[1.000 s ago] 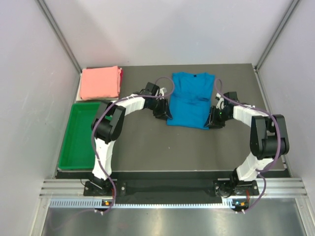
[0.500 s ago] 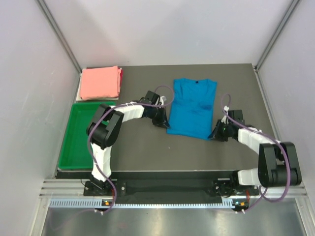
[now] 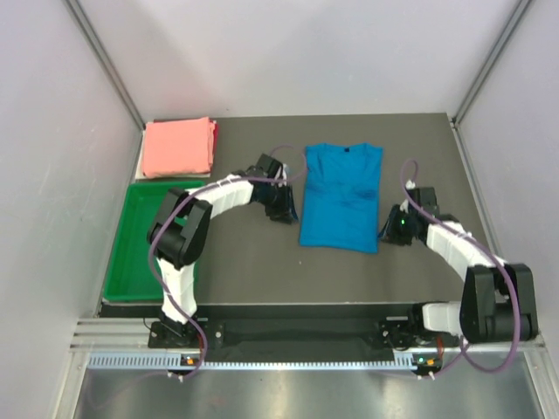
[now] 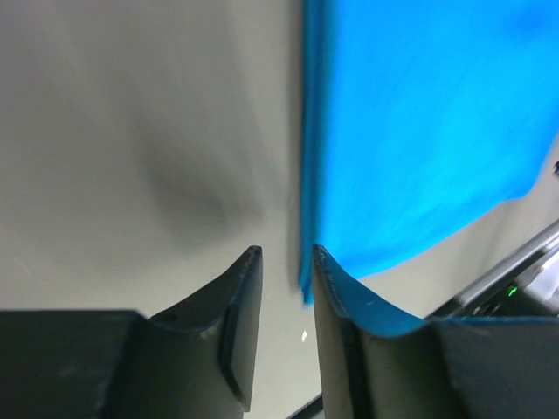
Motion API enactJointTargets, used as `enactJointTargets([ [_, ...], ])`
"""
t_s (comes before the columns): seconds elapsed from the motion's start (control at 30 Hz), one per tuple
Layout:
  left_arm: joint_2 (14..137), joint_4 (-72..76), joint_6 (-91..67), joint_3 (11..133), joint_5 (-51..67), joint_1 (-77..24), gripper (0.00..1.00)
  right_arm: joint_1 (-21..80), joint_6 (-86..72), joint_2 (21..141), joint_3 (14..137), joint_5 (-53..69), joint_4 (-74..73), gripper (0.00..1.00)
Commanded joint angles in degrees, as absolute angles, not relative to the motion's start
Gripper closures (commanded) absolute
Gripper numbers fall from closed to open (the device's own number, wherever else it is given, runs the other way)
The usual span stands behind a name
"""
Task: Fold and stack the t-shirts
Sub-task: Fold the tshirt
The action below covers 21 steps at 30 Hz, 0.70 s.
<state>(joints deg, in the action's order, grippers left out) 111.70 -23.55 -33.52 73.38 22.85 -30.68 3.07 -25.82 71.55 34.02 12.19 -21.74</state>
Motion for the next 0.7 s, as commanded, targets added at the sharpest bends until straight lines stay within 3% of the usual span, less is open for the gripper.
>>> enactJointTargets([
  [0.0, 115.0, -24.4, -29.8, 82.7, 23.1, -28.8, 0.66, 1.9, -20.7, 76.1, 42.7, 12.2, -19.1, 0.81],
  [0.3, 129.5, -21.5, -29.8, 100.6, 29.3, -28.3, 0.69, 1.9, -17.7, 93.9, 55.7, 19.5, -12.6, 0.82],
  [0.67, 134.6, -13.3, -33.1, 104.6, 28.3, -25.2, 0.67, -1.5, -23.1, 106.3, 64.0, 21.2, -4.7, 0.79],
])
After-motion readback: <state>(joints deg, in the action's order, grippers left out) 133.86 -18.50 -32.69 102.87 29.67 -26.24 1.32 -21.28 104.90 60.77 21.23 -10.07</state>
